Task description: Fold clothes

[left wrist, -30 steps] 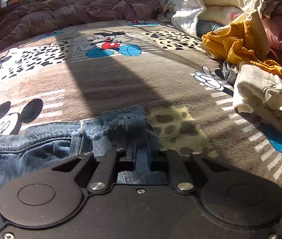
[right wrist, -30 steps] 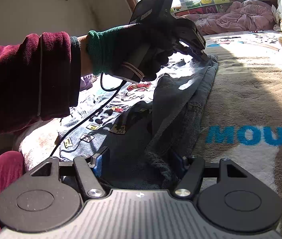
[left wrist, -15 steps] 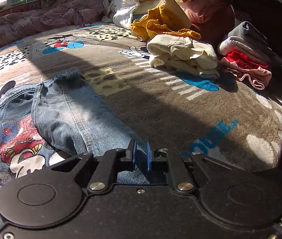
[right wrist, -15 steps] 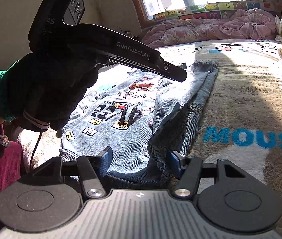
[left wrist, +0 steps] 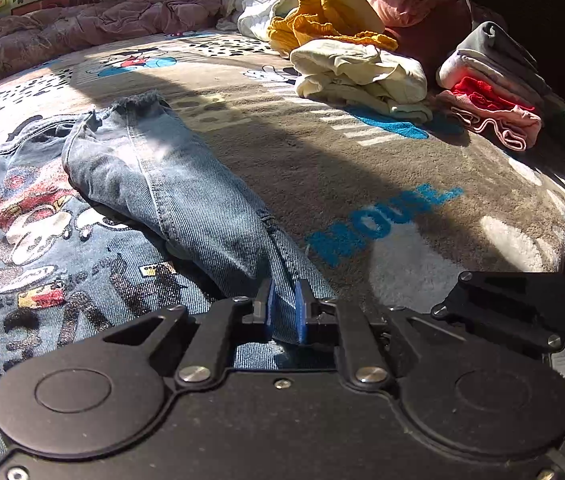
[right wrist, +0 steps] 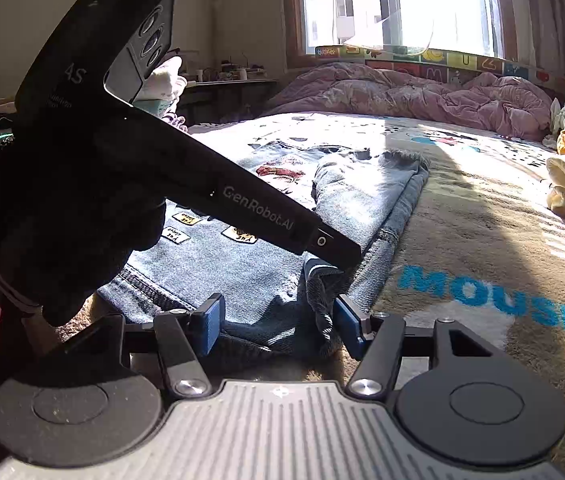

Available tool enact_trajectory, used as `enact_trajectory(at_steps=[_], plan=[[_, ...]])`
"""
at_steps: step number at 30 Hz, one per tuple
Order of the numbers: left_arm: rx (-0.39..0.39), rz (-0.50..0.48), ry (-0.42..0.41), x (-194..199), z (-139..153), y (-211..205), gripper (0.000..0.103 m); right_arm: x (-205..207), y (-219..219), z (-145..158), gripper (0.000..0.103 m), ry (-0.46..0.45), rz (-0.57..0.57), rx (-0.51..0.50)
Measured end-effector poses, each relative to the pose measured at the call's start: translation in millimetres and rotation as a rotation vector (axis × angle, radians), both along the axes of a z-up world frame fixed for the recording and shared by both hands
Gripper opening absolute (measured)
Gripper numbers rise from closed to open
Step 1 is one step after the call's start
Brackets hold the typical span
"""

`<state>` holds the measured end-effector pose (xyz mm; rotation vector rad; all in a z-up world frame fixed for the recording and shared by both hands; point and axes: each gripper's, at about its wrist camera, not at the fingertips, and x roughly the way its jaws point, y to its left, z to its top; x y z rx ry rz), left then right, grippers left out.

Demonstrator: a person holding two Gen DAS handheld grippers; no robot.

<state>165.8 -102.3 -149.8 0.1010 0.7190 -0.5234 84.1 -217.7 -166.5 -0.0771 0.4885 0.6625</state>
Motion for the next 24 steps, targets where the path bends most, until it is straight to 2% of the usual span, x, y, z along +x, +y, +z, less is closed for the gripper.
enact_trajectory(at_steps=[2, 5, 9, 12, 13, 15, 19, 24], plan=[[-0.039, 0.01, 0.004, -6, 8, 4, 0.011, -3, 4, -2, 0.061, -0.007, -0.005, -0.016], [-0.051, -0.022, -0.01, -23, 19, 6, 0.011, -10, 6, 0, 0.061, -0.025, -0.022, -0.026], [-0.037, -0.013, 0.062, -17, 1, 1, 0.011, -16, 9, -2, 0.061, -0.049, -0.033, -0.05], [-0.096, -0.005, 0.065, -22, 11, 10, 0.013, -21, 8, -1, 0.06, -0.054, -0.038, -0.058], [-0.121, -0.004, 0.064, -27, 17, 15, 0.016, -24, 6, 1, 0.061, -0.055, -0.041, -0.056], [-0.126, 0.004, 0.029, -39, 25, 25, 0.033, -30, 3, 5, 0.06, -0.056, -0.044, -0.054], [-0.211, 0.131, 0.008, -49, 26, 61, 0.033, -45, -2, 15, 0.057, -0.068, -0.044, -0.058], [-0.353, 0.312, 0.059, -52, 17, 107, 0.032, -48, 1, 19, 0.04, -0.068, -0.083, -0.047]])
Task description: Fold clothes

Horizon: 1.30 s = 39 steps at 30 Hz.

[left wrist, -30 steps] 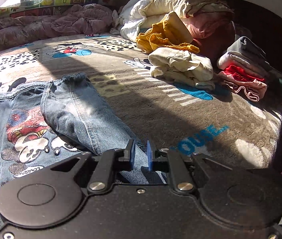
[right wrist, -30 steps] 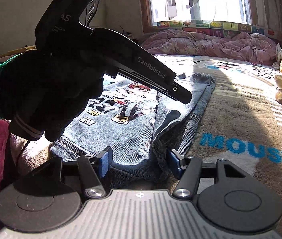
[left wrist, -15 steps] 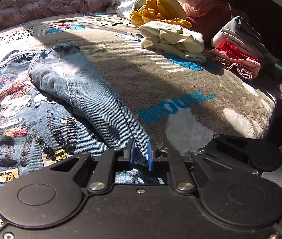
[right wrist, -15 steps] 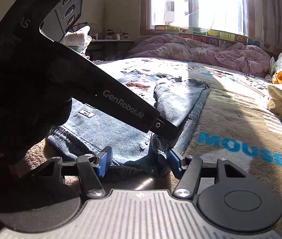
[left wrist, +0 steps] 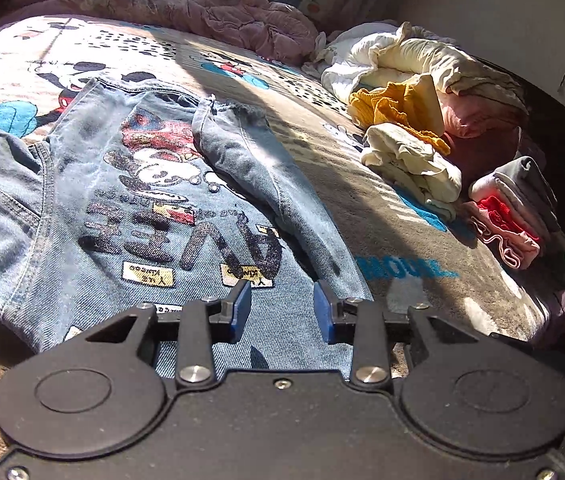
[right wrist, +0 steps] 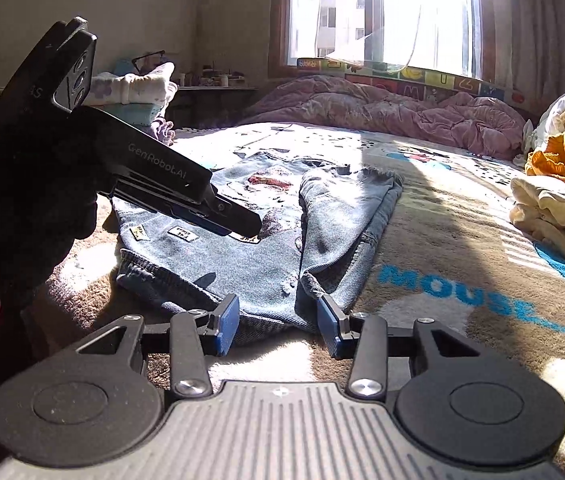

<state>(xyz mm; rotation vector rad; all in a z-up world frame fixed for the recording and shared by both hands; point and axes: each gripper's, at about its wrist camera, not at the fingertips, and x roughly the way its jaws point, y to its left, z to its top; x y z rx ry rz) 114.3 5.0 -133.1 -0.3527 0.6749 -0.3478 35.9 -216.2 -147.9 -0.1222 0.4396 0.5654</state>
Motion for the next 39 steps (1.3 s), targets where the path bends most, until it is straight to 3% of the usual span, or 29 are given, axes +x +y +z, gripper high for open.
enact_trajectory(at_steps=[5, 12, 16, 18, 21, 26, 27, 30, 34, 36, 39], plan=[[-0.075, 0.068, -0.031, 6, 13, 19, 0.031, 8, 2, 14, 0.031, -0.026, -0.039, 0.091], [-0.013, -0.074, -0.088, 67, 32, -17, 0.03, 69, 25, 10, 0.023, -0.024, -0.037, 0.04], [0.041, -0.152, -0.023, 112, 13, -44, 0.031, 91, 29, -8, 0.022, 0.055, -0.044, 0.022], [0.108, -0.105, 0.027, 138, -2, -42, 0.024, 96, 29, -16, 0.022, 0.091, -0.051, 0.028], [0.0, -0.025, 0.088, 174, -10, -11, 0.019, 98, 25, -19, 0.022, 0.105, -0.043, 0.054], [0.082, 0.079, 0.066, 206, 4, 6, 0.018, 99, 20, -22, 0.022, 0.115, -0.032, 0.087], [0.07, 0.098, 0.059, 208, 5, 11, 0.018, 99, 20, -22, 0.022, 0.114, -0.032, 0.088], [-0.021, 0.113, 0.013, 192, 16, 23, 0.019, 98, 19, -22, 0.022, 0.109, -0.033, 0.088], [-0.05, 0.08, -0.06, 136, 26, 24, 0.025, 95, 20, -21, 0.022, 0.101, -0.036, 0.085], [-0.082, 0.096, -0.054, 108, 20, 33, 0.037, 95, 17, -20, 0.022, 0.111, -0.039, 0.101], [-0.124, 0.14, -0.041, 67, 9, 51, 0.037, 91, 13, -18, 0.022, 0.127, -0.049, 0.125]])
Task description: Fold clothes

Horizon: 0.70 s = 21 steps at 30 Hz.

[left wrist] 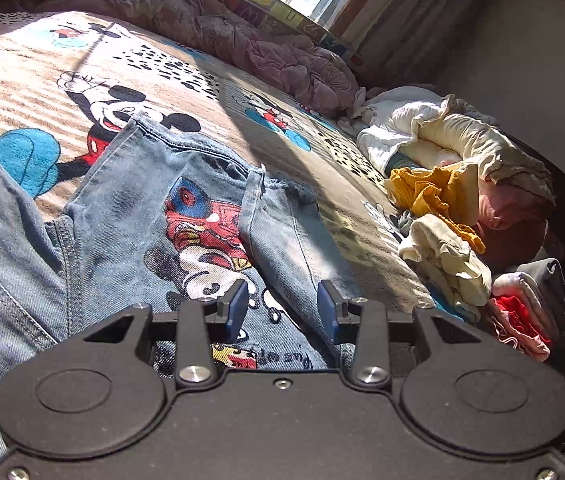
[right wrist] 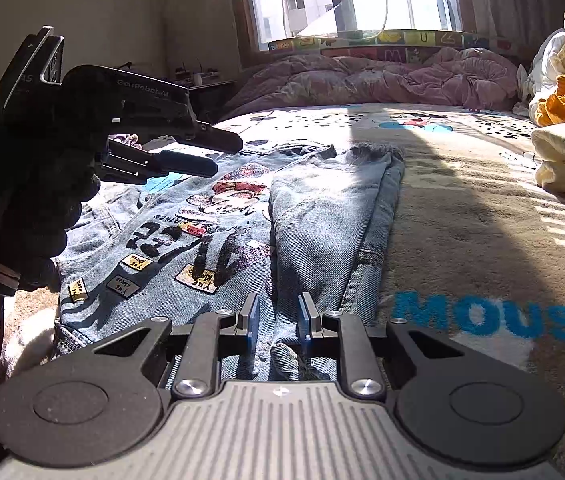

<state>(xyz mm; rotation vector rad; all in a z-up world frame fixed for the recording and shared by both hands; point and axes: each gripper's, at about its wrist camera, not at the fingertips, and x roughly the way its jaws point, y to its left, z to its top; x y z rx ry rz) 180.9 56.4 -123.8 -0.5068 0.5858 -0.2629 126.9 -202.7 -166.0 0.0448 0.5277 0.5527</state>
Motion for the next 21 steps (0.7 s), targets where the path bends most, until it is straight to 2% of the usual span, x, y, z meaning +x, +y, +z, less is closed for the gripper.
enact_trajectory(at_steps=[2, 6, 11, 14, 17, 21], plan=[[-0.031, 0.04, -0.001, -27, -5, 18, 0.038, -6, -2, 3, 0.023, 0.001, -0.008, 0.012], [-0.026, 0.148, -0.008, -57, -4, 58, 0.041, -24, -6, 15, 0.024, -0.014, -0.02, 0.044], [-0.065, 0.354, 0.0, -82, -4, 114, 0.041, -46, -22, 36, 0.024, 0.02, -0.04, 0.194], [-0.066, 0.466, 0.023, -94, -11, 143, 0.041, -52, -28, 38, 0.03, 0.06, -0.041, 0.273], [-0.131, 0.546, 0.066, -100, -23, 169, 0.042, -49, -27, 34, 0.033, 0.103, -0.043, 0.323], [-0.277, 0.596, 0.086, -99, -40, 195, 0.042, -40, -21, 22, 0.034, 0.151, -0.047, 0.346]])
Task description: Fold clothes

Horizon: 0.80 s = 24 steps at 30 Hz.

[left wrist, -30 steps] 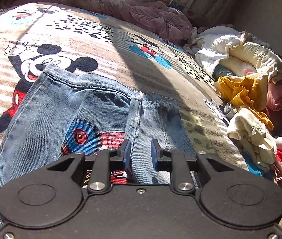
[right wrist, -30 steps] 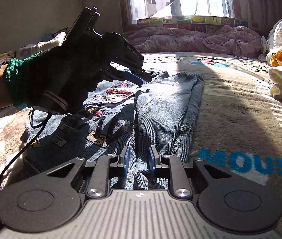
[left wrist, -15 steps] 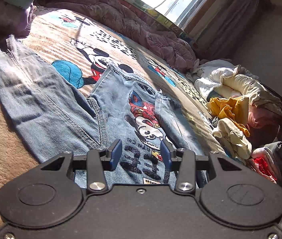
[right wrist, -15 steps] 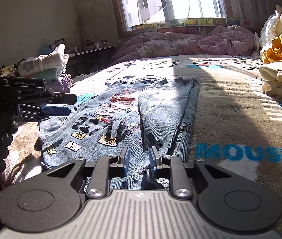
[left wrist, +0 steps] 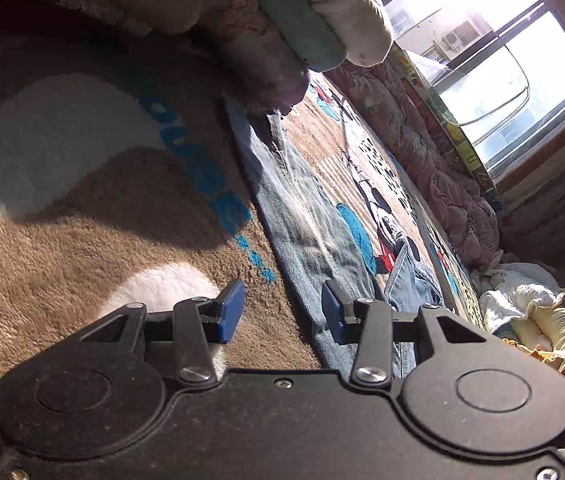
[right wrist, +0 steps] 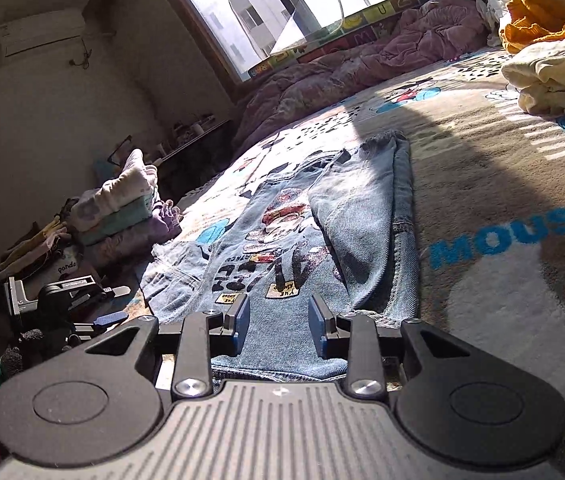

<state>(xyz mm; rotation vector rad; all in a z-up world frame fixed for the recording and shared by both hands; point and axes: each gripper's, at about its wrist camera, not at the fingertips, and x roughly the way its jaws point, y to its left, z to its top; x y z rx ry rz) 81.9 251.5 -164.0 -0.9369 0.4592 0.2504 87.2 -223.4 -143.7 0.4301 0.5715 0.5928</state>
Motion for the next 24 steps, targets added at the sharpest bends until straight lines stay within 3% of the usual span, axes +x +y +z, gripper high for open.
enact_trajectory(at_steps=[7, 10, 17, 18, 20, 21, 24], plan=[[-0.126, 0.068, -0.047, 35, -7, 50, 0.039, 9, 5, -12, 0.044, 0.022, 0.003, 0.038], [-0.132, 0.09, -0.039, 51, -9, 70, 0.034, 10, 5, -13, 0.044, 0.01, 0.01, 0.046], [-0.061, 0.085, -0.019, 78, -5, 78, 0.029, 21, 5, -14, 0.044, -0.004, 0.005, 0.062], [-0.049, 0.089, -0.014, 78, -4, 78, 0.02, 23, 5, -15, 0.044, -0.002, 0.004, 0.063], [-0.037, 0.079, -0.024, 78, -3, 77, 0.016, 29, 9, -18, 0.044, 0.006, 0.005, 0.055], [-0.027, 0.063, -0.04, 78, 0, 75, 0.006, 32, 10, -20, 0.044, 0.011, 0.008, 0.051], [0.05, 0.027, -0.073, 76, 12, 65, 0.0, 36, 14, -22, 0.044, 0.012, 0.02, 0.052]])
